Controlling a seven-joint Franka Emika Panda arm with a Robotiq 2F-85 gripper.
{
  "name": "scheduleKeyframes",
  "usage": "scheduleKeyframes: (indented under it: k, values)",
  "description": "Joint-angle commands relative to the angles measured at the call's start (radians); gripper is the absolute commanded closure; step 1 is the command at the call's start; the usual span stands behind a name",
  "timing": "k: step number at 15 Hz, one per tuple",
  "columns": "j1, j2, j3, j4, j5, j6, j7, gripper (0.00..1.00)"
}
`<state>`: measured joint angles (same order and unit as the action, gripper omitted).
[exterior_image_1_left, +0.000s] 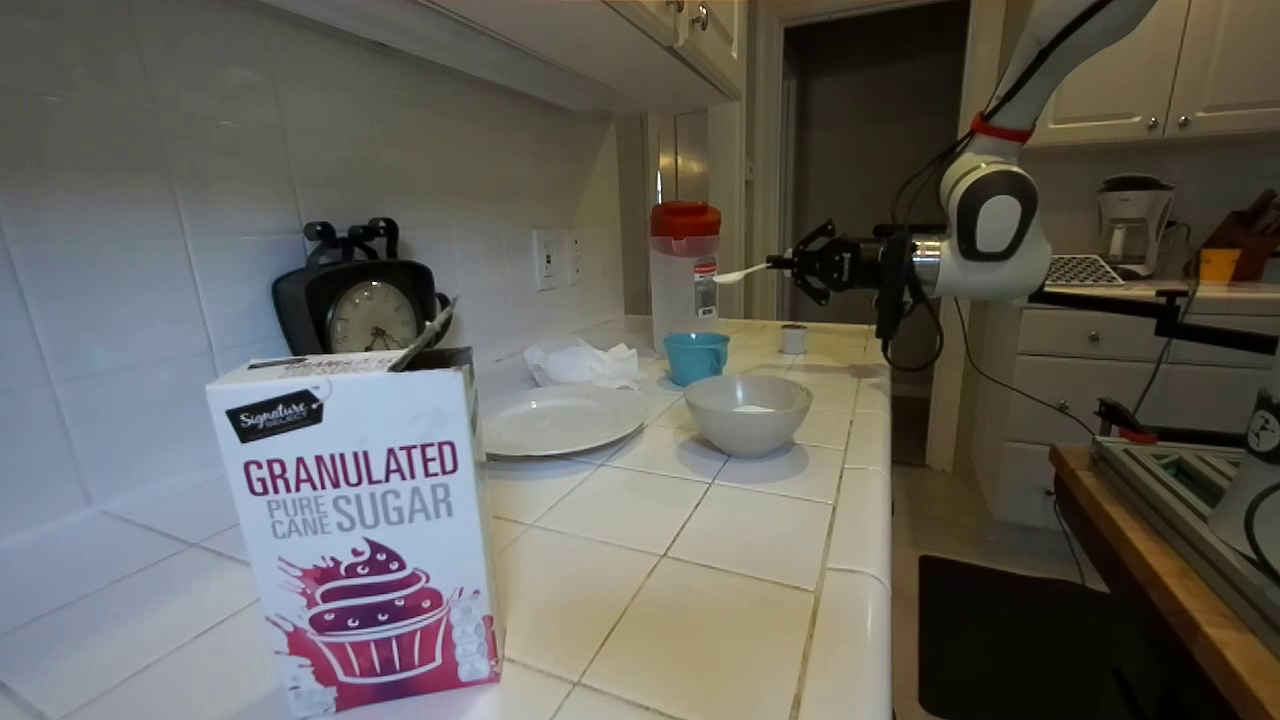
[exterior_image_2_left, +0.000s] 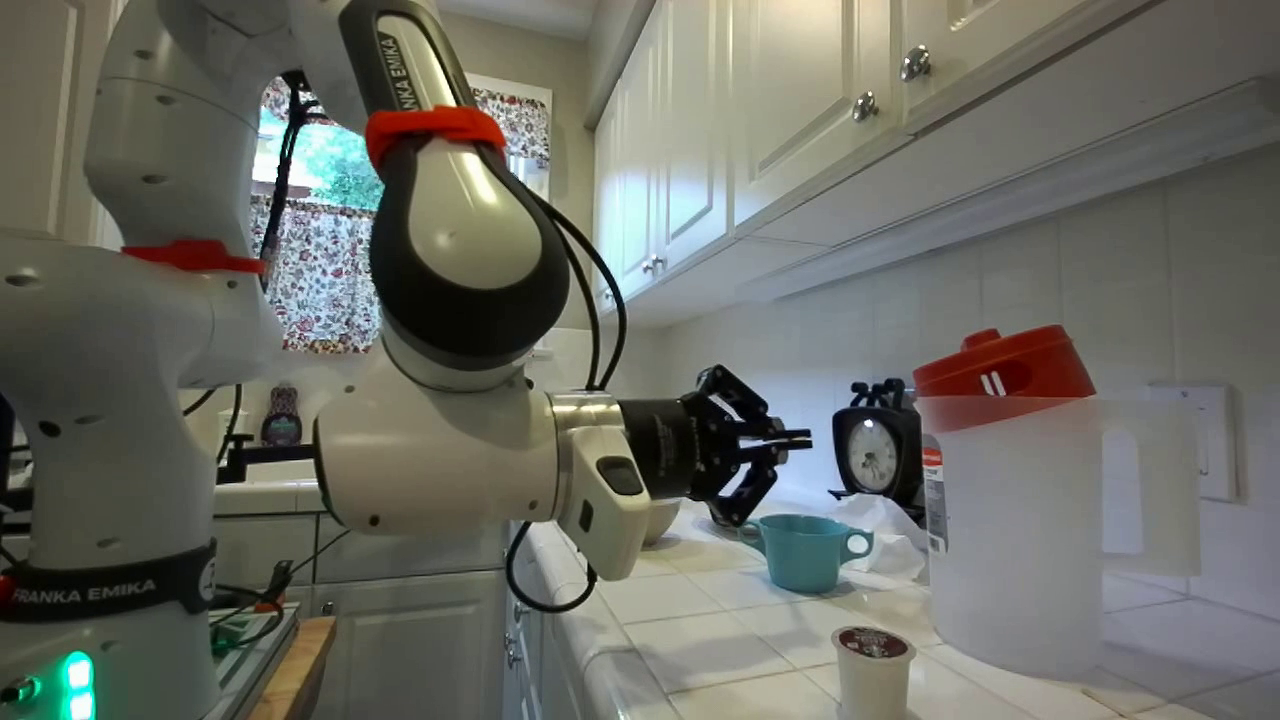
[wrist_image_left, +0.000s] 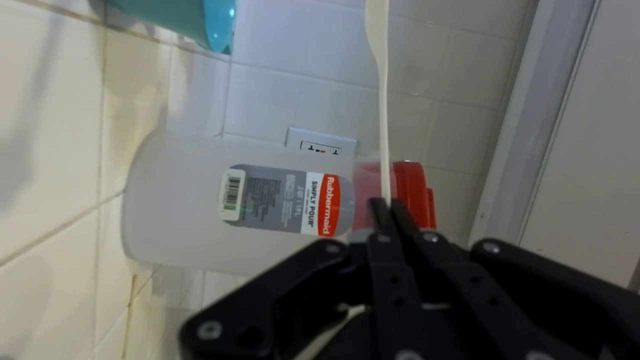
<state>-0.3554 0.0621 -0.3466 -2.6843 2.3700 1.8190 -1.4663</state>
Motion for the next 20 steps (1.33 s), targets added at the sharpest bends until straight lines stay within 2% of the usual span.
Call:
scheduleKeyframes:
  k: [1, 13, 20]
  values:
    - [0.01, 0.003, -0.005, 0.021, 0.007, 0.052, 0.006, 0.99]
    - [0.034, 0.014, 0.008, 0.12, -0.014, 0.176, 0.034, 0.99]
    - [0.059, 0.017, 0.026, 0.137, -0.023, 0.222, 0.052, 0.99]
